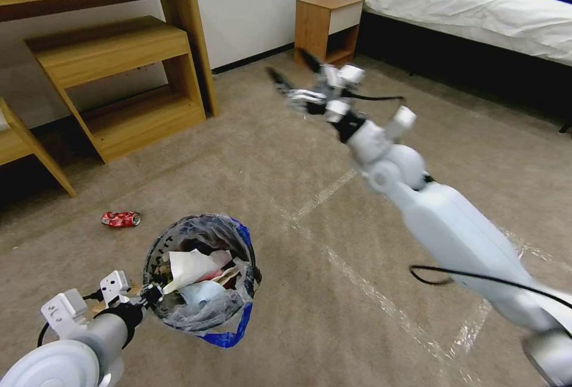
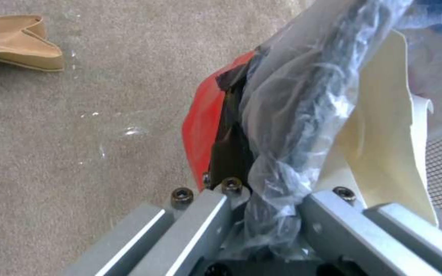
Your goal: Pick up the trash bin and place the garbage on the floor into it.
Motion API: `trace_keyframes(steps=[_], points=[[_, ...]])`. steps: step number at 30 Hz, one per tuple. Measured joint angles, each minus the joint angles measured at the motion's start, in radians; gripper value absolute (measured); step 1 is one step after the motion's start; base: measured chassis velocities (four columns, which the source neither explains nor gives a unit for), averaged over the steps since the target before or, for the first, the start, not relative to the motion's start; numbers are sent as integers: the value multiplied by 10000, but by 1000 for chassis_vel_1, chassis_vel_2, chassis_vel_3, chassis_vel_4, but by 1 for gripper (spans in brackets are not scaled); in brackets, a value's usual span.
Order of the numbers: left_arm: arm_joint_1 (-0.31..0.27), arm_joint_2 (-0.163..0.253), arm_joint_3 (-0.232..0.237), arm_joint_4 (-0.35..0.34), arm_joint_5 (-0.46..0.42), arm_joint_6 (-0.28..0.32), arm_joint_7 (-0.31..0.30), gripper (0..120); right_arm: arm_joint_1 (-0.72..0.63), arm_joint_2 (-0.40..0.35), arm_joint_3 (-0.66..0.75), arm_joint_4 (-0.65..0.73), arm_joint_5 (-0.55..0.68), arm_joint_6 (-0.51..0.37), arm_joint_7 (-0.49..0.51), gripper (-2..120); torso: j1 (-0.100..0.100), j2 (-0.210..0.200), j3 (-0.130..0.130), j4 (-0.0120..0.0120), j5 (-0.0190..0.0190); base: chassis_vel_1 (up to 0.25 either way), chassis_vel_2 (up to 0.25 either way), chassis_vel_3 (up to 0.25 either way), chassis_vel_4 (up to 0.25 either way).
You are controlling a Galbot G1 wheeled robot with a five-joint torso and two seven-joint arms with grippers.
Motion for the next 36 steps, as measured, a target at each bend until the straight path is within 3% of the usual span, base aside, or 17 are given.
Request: trace_keyframes(steps=[6, 13, 14, 21, 24, 28, 36], points=[[107, -86, -38, -179, -5, 0, 3, 0, -1249, -251, 1516, 498, -477, -59, 674, 100, 0, 0, 0, 8, -5, 0, 0, 0, 0], [280, -98, -165, -406, -111, 0, -2, 0, -4776, -70, 4690, 1998, -2099, -309, 1934, 100, 0, 0, -2, 3, -1, 0, 0, 0, 0], [280, -98, -165, -406, -111, 0, -2, 0, -4776, -70, 4690, 1998, -2099, -309, 1934, 100, 0, 0, -2, 3, -1, 0, 0, 0, 0], [216, -192, -285, -547, -398, -1, -186, 0, -7307, 974, 6844, 2843, -3391, 28, 2242, 100, 0, 1, -2, 4, -6, 0, 0, 0, 0], [285, -405, -272, -660, -461, -2, -270, 0, -8784, 2084, 7870, 3486, -4201, 338, 2196, 100, 0, 1, -2, 3, -7, 0, 0, 0, 0], [361, -563, -229, -747, -451, -1, -274, 0, -9380, 2989, 8333, 3572, -4685, 943, 2001, 100, 0, 0, -2, 4, -6, 0, 0, 0, 0], [540, -740, -202, -871, -326, -2, -274, 0, -9851, 3770, 8773, 3553, -5299, 1692, 1724, 100, 0, 1, -1, 6, -7, 0, 0, 0, 0]])
